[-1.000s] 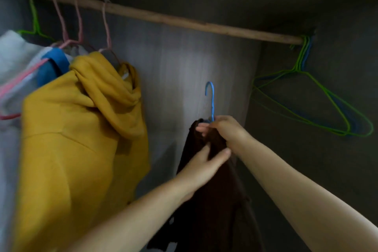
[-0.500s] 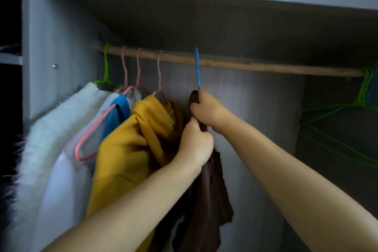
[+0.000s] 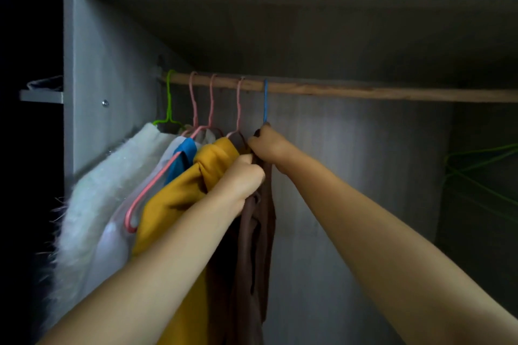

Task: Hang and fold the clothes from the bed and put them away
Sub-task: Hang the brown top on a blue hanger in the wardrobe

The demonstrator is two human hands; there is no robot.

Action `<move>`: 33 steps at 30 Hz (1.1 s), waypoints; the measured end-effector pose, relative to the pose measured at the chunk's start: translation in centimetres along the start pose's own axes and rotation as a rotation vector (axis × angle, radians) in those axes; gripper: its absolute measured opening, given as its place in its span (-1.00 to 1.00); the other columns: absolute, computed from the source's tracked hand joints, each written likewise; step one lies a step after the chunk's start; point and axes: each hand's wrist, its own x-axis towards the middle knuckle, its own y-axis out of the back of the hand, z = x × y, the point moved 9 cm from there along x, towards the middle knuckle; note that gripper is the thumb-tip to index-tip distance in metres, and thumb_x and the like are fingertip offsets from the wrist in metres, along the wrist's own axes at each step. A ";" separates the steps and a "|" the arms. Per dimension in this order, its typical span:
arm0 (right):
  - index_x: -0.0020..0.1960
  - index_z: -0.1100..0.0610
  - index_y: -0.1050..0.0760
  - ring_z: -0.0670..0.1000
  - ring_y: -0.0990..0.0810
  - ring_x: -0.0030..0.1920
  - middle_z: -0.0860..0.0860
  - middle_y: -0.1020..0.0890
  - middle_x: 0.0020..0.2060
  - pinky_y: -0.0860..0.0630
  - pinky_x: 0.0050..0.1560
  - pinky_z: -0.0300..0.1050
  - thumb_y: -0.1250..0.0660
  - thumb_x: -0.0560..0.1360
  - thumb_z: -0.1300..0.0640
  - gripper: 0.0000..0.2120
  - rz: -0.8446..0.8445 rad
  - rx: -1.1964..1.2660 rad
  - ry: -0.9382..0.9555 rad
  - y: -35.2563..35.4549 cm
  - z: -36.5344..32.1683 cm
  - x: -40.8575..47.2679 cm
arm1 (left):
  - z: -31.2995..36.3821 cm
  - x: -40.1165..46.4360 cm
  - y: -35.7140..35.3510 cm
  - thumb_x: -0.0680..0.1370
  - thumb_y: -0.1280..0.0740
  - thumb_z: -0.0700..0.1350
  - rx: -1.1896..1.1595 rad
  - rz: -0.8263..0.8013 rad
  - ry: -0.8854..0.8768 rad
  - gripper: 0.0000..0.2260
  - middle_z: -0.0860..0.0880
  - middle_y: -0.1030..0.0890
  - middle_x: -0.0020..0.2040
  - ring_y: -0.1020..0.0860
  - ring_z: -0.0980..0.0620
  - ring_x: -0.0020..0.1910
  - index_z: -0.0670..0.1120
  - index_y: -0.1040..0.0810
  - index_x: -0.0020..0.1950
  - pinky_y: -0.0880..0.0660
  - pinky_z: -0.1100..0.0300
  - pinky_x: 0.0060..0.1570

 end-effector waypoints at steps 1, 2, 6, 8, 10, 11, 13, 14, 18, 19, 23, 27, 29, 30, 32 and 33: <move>0.53 0.36 0.11 0.22 -0.40 0.33 0.27 -0.41 0.34 -0.39 0.23 -0.02 -0.12 0.62 0.14 -0.37 0.009 0.010 0.021 0.0 0.0 0.1 | 0.1 -0.1 0.5 0.45 -0.11 -0.43 0.052 0.005 -0.029 -0.61 -0.18 -0.56 -0.19 -0.56 -0.18 -0.14 -0.23 -0.51 0.22 -0.46 0.10 -0.19; 0.53 0.32 0.08 0.21 -0.41 0.33 0.25 -0.41 0.34 -0.40 0.21 -0.05 -0.14 0.62 0.11 -0.37 0.010 0.053 0.033 0.1 0.2 -0.1 | 0.3 -0.2 0.8 0.46 -0.13 -0.41 0.098 -0.008 -0.052 -0.59 -0.19 -0.59 -0.10 -0.57 -0.18 -0.08 -0.19 -0.49 0.26 -0.49 0.07 -0.14; 0.57 0.13 0.10 0.12 -0.24 0.47 0.15 -0.23 0.49 -0.23 0.36 -0.12 -0.15 0.62 -0.08 -0.32 0.076 0.187 0.083 1.5 2.6 -2.2 | 3.1 -2.0 0.3 0.56 -0.23 -0.25 0.553 0.023 -0.283 -0.43 -0.13 -0.29 0.48 -0.34 -0.07 0.41 -0.10 -0.12 0.54 -0.27 0.19 0.35; 0.57 0.09 0.10 0.08 -0.18 0.50 0.13 -0.17 0.52 -0.14 0.40 -0.14 -0.14 0.62 -0.08 -0.34 0.189 0.109 0.128 3.5 4.2 -3.8 | 5.6 -4.4 -0.7 0.59 -0.23 -0.17 0.898 0.185 -0.529 -0.39 -0.12 -0.08 0.56 -0.07 -0.06 0.53 -0.10 -0.01 0.57 -0.06 0.11 0.47; 0.57 0.07 0.05 0.09 -0.17 0.50 0.12 -0.17 0.52 -0.11 0.49 0.08 -0.16 0.61 -0.03 -0.37 0.273 -0.024 0.132 5.3 6.1 -5.8 | 7.1 -6.9 -3.2 0.60 -0.22 -0.16 1.002 0.251 -0.738 -0.43 -0.14 -0.12 0.55 -0.06 -0.08 0.54 -0.08 -0.07 0.56 -0.04 0.01 0.48; 0.56 0.06 0.03 0.08 -0.17 0.50 0.11 -0.17 0.52 -0.11 0.48 0.15 -0.17 0.61 -0.02 -0.38 0.298 -0.093 0.122 6.1 7.3 -6.9 | 7.4 -7.8 -4.7 0.60 -0.21 -0.16 0.981 0.238 -0.792 -0.46 -0.13 -0.16 0.54 -0.09 -0.08 0.53 -0.08 -0.12 0.55 -0.04 0.00 0.48; 0.56 0.05 0.01 0.07 -0.14 0.51 0.08 -0.18 0.52 -0.05 0.48 0.21 -0.16 0.61 -0.02 -0.40 0.352 -0.224 0.056 8.2 10.4 -9.8 | 7.2 -8.8 -7.8 0.60 -0.21 -0.13 0.897 0.144 -0.822 -0.50 -0.11 -0.22 0.52 -0.15 -0.07 0.51 -0.06 -0.18 0.53 -0.09 0.00 0.46; 0.56 0.04 0.00 0.07 -0.13 0.51 0.07 -0.18 0.52 -0.02 0.48 0.23 -0.15 0.61 -0.02 -0.41 0.382 -0.286 0.006 9.4 12.3 -11.6 | 6.8 -9.1 -9.5 0.61 -0.20 -0.11 0.837 0.089 -0.815 -0.51 -0.10 -0.24 0.51 -0.18 -0.07 0.49 -0.05 -0.19 0.53 -0.13 0.01 0.44; 0.55 0.06 -0.05 0.11 -0.14 0.51 0.08 -0.19 0.51 -0.09 0.47 0.20 -0.16 0.61 0.03 -0.44 0.408 -0.420 -0.188 13.5 19.8 -19.8 | 3.8 -10.4 -16.6 0.58 -0.22 -0.12 0.724 -0.106 -0.758 -0.52 -0.10 -0.34 0.44 -0.29 -0.10 0.41 -0.06 -0.25 0.50 -0.26 0.03 0.33; 0.54 0.08 -0.07 0.11 -0.15 0.50 0.09 -0.20 0.50 -0.13 0.46 0.17 -0.16 0.60 0.05 -0.44 0.403 -0.440 -0.240 14.3 21.8 -22.5 | 3.2 -11.6 -18.9 0.56 -0.24 -0.14 0.693 -0.164 -0.772 -0.53 -0.11 -0.38 0.40 -0.33 -0.12 0.37 -0.07 -0.29 0.48 -0.29 0.01 0.30; 0.51 0.08 -0.17 0.15 -0.30 0.42 0.11 -0.28 0.45 -0.32 0.37 0.08 -0.17 0.58 0.09 -0.49 0.337 -0.474 -0.452 16.4 29.0 -35.1 | 1.1 -20.1 -28.6 0.52 -0.27 -0.18 0.587 -0.428 -0.854 -0.58 -0.09 -0.48 0.28 -0.44 -0.16 0.23 -0.08 -0.41 0.39 -0.41 -0.03 0.13; 0.34 0.14 -0.38 0.19 -0.50 0.21 0.14 -0.49 0.22 -0.45 0.19 0.02 -0.16 0.56 0.13 -0.64 0.247 -0.528 -0.715 18.5 34.9 -49.7 | -0.8 -32.2 -37.7 0.52 -0.27 -0.16 0.492 -0.703 -0.927 -0.61 -0.03 -0.51 0.22 -0.46 -0.09 0.21 -0.04 -0.45 0.36 -0.44 0.02 0.10; 0.32 0.09 -0.42 0.16 -0.52 0.18 0.11 -0.51 0.20 -0.46 0.16 -0.01 -0.15 0.58 0.10 -0.67 0.238 -0.536 -0.827 19.7 36.8 -57.1 | -1.5 -38.2 -41.4 0.53 -0.26 -0.15 0.455 -0.840 -0.958 -0.62 -0.02 -0.51 0.23 -0.47 -0.06 0.21 -0.03 -0.44 0.37 -0.47 0.04 0.11; 0.31 0.07 -0.43 0.15 -0.52 0.18 0.10 -0.51 0.20 -0.47 0.15 -0.01 -0.14 0.59 0.09 -0.68 0.240 -0.546 -0.888 20.6 37.5 -61.1 | -1.7 -41.5 -43.2 0.54 -0.24 -0.13 0.441 -0.911 -0.968 -0.62 -0.02 -0.50 0.25 -0.46 -0.05 0.23 -0.02 -0.43 0.37 -0.47 0.04 0.12; 0.32 0.04 -0.43 0.14 -0.52 0.18 0.08 -0.51 0.21 -0.48 0.13 -0.02 -0.12 0.59 0.08 -0.68 0.238 -0.574 -1.004 22.7 38.4 -69.9 | -1.5 -48.7 -47.3 0.56 -0.21 -0.10 0.430 -1.059 -0.973 -0.61 0.01 -0.46 0.29 -0.42 -0.01 0.28 0.01 -0.37 0.40 -0.45 0.07 0.17; 0.33 0.03 -0.42 0.13 -0.53 0.18 0.06 -0.52 0.22 -0.48 0.12 -0.03 -0.13 0.59 0.08 -0.67 0.246 -0.591 -1.044 23.5 38.7 -73.1 | -1.6 -51.3 -48.7 0.57 -0.19 -0.09 0.446 -1.113 -0.978 -0.60 0.02 -0.44 0.30 -0.39 0.01 0.30 0.02 -0.34 0.42 -0.43 0.09 0.18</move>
